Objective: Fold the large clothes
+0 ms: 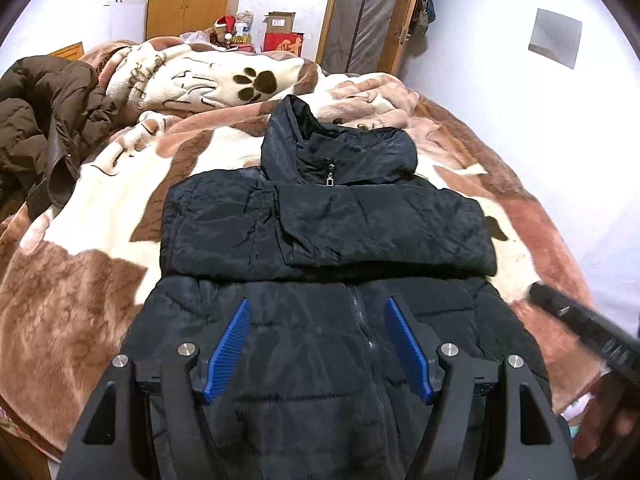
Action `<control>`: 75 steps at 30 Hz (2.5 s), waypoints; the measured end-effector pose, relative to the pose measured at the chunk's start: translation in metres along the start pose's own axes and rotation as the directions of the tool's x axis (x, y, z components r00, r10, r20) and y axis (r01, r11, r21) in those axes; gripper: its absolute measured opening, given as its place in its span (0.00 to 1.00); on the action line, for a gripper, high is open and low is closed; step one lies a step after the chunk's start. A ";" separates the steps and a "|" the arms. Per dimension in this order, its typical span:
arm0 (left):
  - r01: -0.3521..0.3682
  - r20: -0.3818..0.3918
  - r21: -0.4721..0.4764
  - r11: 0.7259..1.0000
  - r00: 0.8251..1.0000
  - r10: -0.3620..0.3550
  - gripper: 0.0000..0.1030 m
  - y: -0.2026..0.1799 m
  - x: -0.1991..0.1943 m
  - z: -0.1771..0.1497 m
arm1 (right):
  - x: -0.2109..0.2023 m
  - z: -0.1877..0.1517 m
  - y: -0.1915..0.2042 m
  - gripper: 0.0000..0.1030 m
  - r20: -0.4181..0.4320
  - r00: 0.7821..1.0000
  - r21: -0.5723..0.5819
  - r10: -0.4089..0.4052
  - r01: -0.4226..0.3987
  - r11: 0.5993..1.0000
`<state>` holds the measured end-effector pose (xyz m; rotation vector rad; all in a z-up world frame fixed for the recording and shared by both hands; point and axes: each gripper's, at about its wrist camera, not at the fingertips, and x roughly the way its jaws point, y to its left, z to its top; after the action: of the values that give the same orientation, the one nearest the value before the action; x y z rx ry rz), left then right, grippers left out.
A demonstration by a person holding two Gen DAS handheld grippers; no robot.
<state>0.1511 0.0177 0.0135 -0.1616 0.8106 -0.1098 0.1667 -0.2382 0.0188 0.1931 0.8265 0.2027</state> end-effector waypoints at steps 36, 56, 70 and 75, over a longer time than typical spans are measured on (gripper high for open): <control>-0.105 -0.153 0.049 0.993 0.982 0.111 0.70 0.041 0.173 0.064 | 0.177 0.085 -0.031 0.39 -0.160 0.985 -0.184 -0.068 0.038 0.982; -0.082 -0.029 0.034 0.996 0.996 0.083 0.70 0.042 0.224 0.200 | 0.256 0.257 -0.071 0.52 -0.091 0.994 -0.092 -0.061 0.052 0.994; -0.148 -0.150 0.011 0.989 0.978 0.148 0.10 0.049 0.349 0.255 | 0.318 0.263 -0.071 0.13 -0.181 0.982 -0.167 -0.062 0.031 0.986; -0.105 -0.026 -0.050 0.993 0.994 0.104 0.04 0.056 0.300 0.245 | 0.278 0.269 -0.065 0.09 -0.093 0.996 -0.139 0.007 -0.020 0.990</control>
<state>0.5370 0.0498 -0.0441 -0.1662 0.8435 0.0082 0.5569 -0.2551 -0.0159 0.0577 0.8996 0.2827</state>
